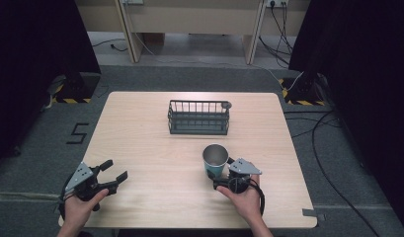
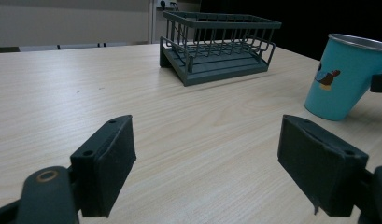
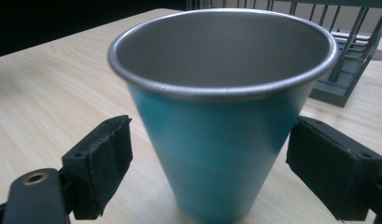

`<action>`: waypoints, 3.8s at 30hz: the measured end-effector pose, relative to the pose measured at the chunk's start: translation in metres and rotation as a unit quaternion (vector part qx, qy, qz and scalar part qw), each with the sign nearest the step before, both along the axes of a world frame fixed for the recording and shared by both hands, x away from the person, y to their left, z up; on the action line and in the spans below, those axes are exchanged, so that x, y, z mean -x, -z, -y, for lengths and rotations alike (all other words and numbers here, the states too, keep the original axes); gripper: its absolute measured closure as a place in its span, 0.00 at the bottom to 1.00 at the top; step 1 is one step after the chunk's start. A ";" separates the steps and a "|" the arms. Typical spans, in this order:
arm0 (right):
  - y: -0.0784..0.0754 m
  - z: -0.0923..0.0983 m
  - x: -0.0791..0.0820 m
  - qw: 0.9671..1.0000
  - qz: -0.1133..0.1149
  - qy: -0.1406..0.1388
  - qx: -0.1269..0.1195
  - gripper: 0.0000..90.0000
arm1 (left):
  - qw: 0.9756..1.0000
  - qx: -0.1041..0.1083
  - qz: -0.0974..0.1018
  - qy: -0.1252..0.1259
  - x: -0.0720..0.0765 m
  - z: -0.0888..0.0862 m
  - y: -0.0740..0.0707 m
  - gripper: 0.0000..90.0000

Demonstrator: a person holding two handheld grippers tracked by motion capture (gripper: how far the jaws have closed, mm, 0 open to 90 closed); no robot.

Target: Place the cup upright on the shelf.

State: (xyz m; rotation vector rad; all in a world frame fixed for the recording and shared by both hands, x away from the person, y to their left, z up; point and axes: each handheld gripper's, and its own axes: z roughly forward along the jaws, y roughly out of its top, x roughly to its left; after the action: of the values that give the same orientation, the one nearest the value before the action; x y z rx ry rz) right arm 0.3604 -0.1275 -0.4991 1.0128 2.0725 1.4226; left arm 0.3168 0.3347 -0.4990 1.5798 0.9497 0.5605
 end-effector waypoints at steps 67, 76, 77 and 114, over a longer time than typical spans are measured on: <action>-0.050 -0.022 -0.045 0.998 0.061 -0.005 -0.034 0.19 | 1.000 0.002 0.002 0.001 0.000 0.000 0.000 0.21; -0.057 -0.025 -0.054 0.997 0.064 0.002 -0.038 0.19 | 1.000 0.002 0.002 0.002 0.000 0.000 0.000 0.21; -0.057 -0.025 -0.054 0.997 0.064 0.002 -0.038 0.19 | 1.000 0.002 0.002 0.002 0.000 0.000 0.000 0.21; -0.077 -0.039 -0.084 0.996 0.075 0.020 -0.053 0.19 | 1.000 0.002 0.002 0.002 0.000 -0.001 -0.001 0.21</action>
State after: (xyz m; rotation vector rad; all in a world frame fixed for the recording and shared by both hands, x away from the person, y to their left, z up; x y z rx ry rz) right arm 0.4446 -0.0884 -0.4218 0.9509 1.8793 1.5518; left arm 0.3164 0.3353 -0.4983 1.5754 0.9435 0.5579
